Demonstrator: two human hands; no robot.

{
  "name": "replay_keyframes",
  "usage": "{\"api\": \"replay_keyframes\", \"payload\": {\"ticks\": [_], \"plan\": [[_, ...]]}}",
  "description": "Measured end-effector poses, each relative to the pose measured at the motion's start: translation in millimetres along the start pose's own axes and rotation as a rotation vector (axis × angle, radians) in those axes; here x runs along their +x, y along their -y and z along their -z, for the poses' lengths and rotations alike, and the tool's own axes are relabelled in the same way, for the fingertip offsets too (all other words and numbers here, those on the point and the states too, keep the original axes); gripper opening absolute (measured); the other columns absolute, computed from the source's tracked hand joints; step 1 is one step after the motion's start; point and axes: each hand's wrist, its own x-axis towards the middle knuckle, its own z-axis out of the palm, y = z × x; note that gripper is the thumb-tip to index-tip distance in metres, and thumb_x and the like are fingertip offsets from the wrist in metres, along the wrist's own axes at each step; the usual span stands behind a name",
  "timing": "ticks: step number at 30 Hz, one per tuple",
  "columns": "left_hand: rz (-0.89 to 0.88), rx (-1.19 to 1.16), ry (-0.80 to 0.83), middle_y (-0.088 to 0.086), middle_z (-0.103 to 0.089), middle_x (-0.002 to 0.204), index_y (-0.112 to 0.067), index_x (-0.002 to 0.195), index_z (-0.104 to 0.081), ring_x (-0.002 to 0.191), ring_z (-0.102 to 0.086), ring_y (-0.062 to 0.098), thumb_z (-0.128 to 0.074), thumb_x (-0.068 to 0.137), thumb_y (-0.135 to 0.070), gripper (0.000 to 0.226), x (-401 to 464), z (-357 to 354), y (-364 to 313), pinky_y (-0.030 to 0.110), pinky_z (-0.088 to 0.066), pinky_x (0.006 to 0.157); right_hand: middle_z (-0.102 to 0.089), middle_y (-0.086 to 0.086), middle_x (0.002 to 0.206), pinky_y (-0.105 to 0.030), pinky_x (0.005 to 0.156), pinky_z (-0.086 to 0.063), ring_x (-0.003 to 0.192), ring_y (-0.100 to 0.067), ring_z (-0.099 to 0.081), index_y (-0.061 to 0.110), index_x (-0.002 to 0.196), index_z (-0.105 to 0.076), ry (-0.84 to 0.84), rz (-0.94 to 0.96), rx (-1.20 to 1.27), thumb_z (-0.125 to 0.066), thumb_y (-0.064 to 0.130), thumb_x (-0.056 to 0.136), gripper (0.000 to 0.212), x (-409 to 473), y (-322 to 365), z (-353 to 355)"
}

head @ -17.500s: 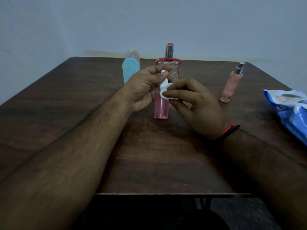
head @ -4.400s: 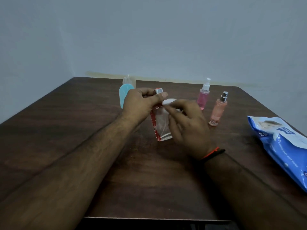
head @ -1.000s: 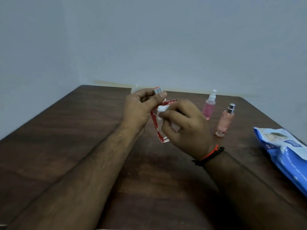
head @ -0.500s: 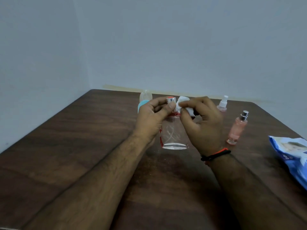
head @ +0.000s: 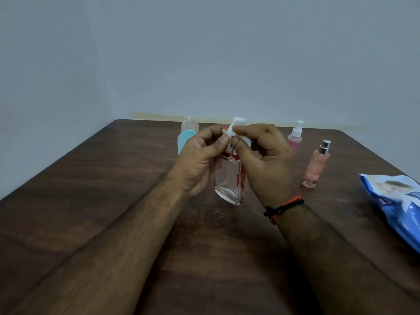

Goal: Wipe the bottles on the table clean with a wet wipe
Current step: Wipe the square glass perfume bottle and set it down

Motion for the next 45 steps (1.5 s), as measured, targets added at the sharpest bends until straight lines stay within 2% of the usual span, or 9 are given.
{"api": "replay_keyframes", "payload": {"ticks": [6, 11, 19, 23, 26, 31, 37, 41, 45], "plan": [[-0.026, 0.073, -0.069, 0.016, -0.067, 0.110, 0.006, 0.123, -0.058, 0.100, -0.066, 0.020, -0.062, 0.087, -0.004, 0.038, -1.0, 1.8, 3.1, 0.028, -0.056, 0.085, -0.064, -0.001, 0.091, -0.024, 0.070, -0.053, 0.085, -0.011, -0.065, 0.012, 0.093, -0.075, 0.050, -0.003, -0.004, -0.073, 0.001, 0.083, 0.015, -1.9, -5.8, 2.2], [-0.056, 0.142, -0.069, 0.012, -0.065, 0.101, -0.007, 0.110, -0.067, 0.095, -0.064, 0.018, -0.072, 0.073, -0.008, 0.037, -1.2, 3.3, 5.1, 0.026, -0.056, 0.084, -0.069, -0.002, 0.097, -0.038, 0.073, -0.057, 0.090, -0.015, -0.067, 0.014, 0.100, -0.072, 0.042, -0.052, -0.015, -0.073, 0.010, 0.086, 0.015, 0.1, -10.3, 6.4], [-0.114, 0.296, -0.120, 0.010, -0.067, 0.092, -0.007, 0.105, -0.068, 0.086, -0.065, 0.015, -0.081, 0.064, -0.009, 0.043, 0.4, 4.6, 4.3, 0.029, -0.057, 0.078, -0.069, -0.004, 0.095, -0.032, 0.074, -0.057, 0.089, -0.014, -0.067, 0.009, 0.097, -0.071, 0.038, -0.073, -0.012, -0.072, 0.009, 0.084, 0.013, 2.5, -12.2, 7.3], [-0.024, 0.430, -0.082, 0.008, -0.069, 0.091, -0.003, 0.106, -0.067, 0.083, -0.067, 0.013, -0.085, 0.062, -0.001, 0.048, 0.0, 9.4, -3.1, 0.028, -0.058, 0.076, -0.069, -0.006, 0.092, -0.032, 0.073, -0.057, 0.086, -0.015, -0.066, 0.009, 0.092, -0.071, 0.026, -0.041, -0.056, -0.072, 0.004, 0.083, 0.010, 0.9, -13.7, 6.8], [0.051, 0.551, -0.054, 0.004, -0.071, 0.090, -0.003, 0.106, -0.067, 0.081, -0.069, 0.010, -0.087, 0.061, 0.003, 0.050, -1.7, 11.3, -8.0, 0.024, -0.057, 0.073, -0.067, -0.005, 0.088, -0.031, 0.072, -0.055, 0.084, -0.013, -0.064, 0.007, 0.089, -0.071, 0.027, 0.049, -0.155, -0.071, 0.000, 0.081, 0.011, 0.7, -16.1, 9.0], [-0.001, 0.604, -0.113, 0.001, -0.072, 0.085, -0.002, 0.104, -0.069, 0.076, -0.068, 0.005, -0.080, 0.068, 0.012, 0.041, -0.6, 12.0, -2.8, 0.021, -0.055, 0.070, -0.064, -0.007, 0.086, -0.036, 0.071, -0.051, 0.081, -0.022, -0.063, 0.005, 0.088, -0.076, 0.137, 0.301, -0.298, -0.071, 0.000, 0.080, 0.011, -5.6, -17.0, 4.1], [-0.034, 0.719, -0.094, -0.007, -0.072, 0.078, -0.011, 0.096, -0.072, 0.079, -0.069, 0.006, -0.082, 0.067, 0.004, 0.035, -2.7, 12.5, -3.5, 0.025, -0.057, 0.072, -0.063, -0.010, 0.089, -0.040, 0.067, -0.045, 0.082, -0.027, -0.055, 0.007, 0.101, -0.076, 0.146, 0.513, -0.536, -0.068, 0.011, 0.091, 0.014, 1.7, -14.1, 2.8], [-0.034, 0.725, -0.082, 0.001, -0.076, 0.090, -0.010, 0.103, -0.072, 0.088, -0.073, 0.013, -0.083, 0.069, 0.000, 0.037, -5.4, 8.8, -4.8, 0.030, -0.060, 0.079, -0.058, -0.011, 0.096, -0.038, 0.072, -0.050, 0.086, -0.025, -0.057, 0.008, 0.103, -0.076, 0.091, 0.298, -0.373, -0.067, 0.012, 0.090, 0.016, 1.9, -12.8, 0.2], [-0.016, 0.700, -0.059, 0.000, -0.076, 0.089, -0.011, 0.099, -0.073, 0.085, -0.073, 0.012, -0.086, 0.066, -0.001, 0.037, -5.4, 8.4, -8.2, 0.026, -0.059, 0.076, -0.064, 0.001, 0.107, -0.040, 0.086, -0.051, 0.105, -0.018, -0.058, 0.017, 0.110, -0.074, 0.150, 0.050, -0.206, -0.063, 0.022, 0.092, 0.021, 3.1, -14.2, 1.4]]}}
